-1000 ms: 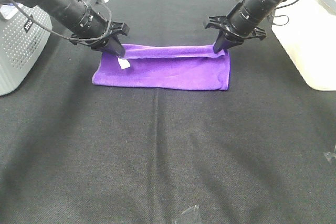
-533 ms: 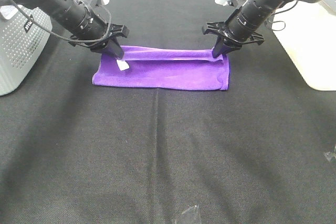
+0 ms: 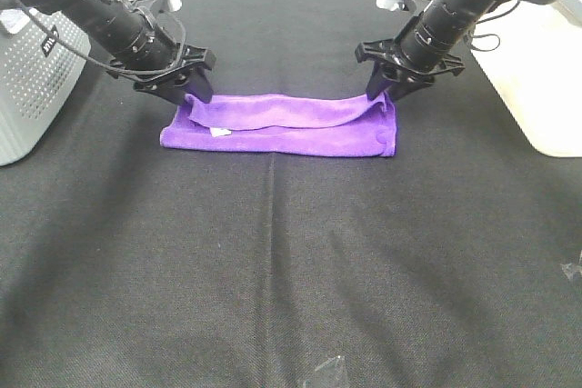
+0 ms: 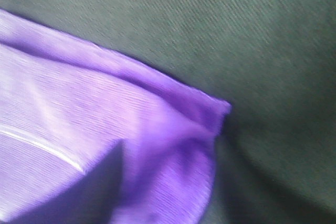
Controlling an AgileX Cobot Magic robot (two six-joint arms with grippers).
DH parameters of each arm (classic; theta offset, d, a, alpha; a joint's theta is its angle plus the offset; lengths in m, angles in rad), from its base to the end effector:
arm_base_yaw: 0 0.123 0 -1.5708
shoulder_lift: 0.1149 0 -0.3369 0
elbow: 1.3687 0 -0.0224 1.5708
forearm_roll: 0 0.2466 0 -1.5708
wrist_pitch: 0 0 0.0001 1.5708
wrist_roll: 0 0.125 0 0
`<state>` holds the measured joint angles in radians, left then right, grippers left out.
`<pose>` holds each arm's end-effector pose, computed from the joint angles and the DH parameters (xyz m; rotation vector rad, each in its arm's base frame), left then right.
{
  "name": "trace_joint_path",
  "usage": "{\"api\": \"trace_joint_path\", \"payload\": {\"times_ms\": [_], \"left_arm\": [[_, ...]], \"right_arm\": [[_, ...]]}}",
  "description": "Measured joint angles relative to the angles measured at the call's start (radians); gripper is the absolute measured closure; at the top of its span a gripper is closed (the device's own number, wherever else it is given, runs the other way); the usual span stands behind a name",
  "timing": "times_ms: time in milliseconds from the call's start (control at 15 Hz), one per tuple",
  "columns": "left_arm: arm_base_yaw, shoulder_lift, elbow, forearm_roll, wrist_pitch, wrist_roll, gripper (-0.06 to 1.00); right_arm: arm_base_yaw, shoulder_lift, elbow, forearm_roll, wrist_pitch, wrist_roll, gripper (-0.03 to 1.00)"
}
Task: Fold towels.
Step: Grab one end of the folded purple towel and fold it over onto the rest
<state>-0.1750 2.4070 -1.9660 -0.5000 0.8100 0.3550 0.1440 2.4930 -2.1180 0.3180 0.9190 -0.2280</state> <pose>0.5504 -0.1414 0.1498 0.3392 2.6361 -0.5314 0.5682 0.1138 0.1338 -0.3077 2.7275 0.3764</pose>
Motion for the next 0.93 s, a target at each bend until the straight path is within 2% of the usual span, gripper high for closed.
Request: {"api": "trace_joint_path", "payload": {"times_ms": [133, 200, 333, 467, 533, 667, 933], "left_arm": [[0.000, -0.021, -0.003, 0.064, 0.014, -0.021, 0.27], [0.000, -0.026, -0.011, 0.080, 0.026, -0.029, 0.26], [0.000, -0.031, -0.097, 0.187, 0.144, -0.094, 0.24], [0.005, -0.009, -0.175, 0.238, 0.251, -0.103, 0.24], [0.016, 0.007, -0.199, 0.238, 0.283, -0.103, 0.24], [0.057, 0.041, -0.218, 0.220, 0.319, -0.103, 0.24], [0.131, 0.102, -0.222, 0.092, 0.391, -0.094, 0.24]], "right_arm": [[0.000, -0.006, 0.000, -0.081, 0.024, 0.045, 0.27], [0.000, -0.010, 0.000, -0.100, 0.030, 0.056, 0.25], [0.000, -0.052, -0.028, -0.162, 0.107, 0.090, 0.21], [0.000, -0.107, -0.042, -0.149, 0.231, 0.093, 0.20], [0.000, -0.125, -0.045, -0.142, 0.275, 0.093, 0.20], [0.000, -0.135, -0.047, -0.139, 0.289, 0.093, 0.20], [0.000, -0.143, -0.047, -0.140, 0.296, 0.093, 0.20]]}}
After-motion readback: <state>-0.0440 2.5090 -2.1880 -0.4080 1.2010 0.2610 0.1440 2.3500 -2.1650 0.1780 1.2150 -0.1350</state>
